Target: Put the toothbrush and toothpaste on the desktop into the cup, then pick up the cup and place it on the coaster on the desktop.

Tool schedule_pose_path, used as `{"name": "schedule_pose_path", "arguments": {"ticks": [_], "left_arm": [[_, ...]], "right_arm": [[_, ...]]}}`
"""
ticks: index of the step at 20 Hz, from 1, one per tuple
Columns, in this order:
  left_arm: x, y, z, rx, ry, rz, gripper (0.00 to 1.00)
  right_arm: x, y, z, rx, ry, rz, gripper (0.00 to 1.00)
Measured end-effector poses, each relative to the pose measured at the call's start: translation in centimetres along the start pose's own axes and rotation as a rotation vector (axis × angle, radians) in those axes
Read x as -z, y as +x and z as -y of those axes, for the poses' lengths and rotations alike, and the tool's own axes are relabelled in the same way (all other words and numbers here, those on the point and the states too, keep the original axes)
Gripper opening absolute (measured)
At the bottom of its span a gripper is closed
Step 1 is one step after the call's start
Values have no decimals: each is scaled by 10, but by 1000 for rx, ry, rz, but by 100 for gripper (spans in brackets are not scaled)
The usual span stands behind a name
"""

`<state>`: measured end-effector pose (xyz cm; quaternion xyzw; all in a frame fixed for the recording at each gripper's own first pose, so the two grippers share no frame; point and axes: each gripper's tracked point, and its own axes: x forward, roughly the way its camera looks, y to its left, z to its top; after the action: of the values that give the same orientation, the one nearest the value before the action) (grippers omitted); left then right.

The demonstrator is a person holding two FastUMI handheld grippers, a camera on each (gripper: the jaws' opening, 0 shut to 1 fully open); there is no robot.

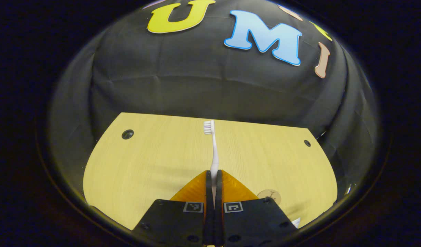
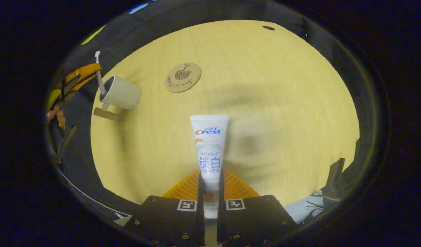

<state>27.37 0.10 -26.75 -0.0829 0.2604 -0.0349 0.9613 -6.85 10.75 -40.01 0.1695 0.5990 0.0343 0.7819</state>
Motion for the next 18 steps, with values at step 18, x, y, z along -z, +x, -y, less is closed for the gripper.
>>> {"name": "schedule_pose_path", "arguments": {"ticks": [18], "left_arm": [[42, -65, -13, -4, -32, 23, 22]], "right_arm": [[-87, -44, -58, -114, -42, 235, 16]]}}
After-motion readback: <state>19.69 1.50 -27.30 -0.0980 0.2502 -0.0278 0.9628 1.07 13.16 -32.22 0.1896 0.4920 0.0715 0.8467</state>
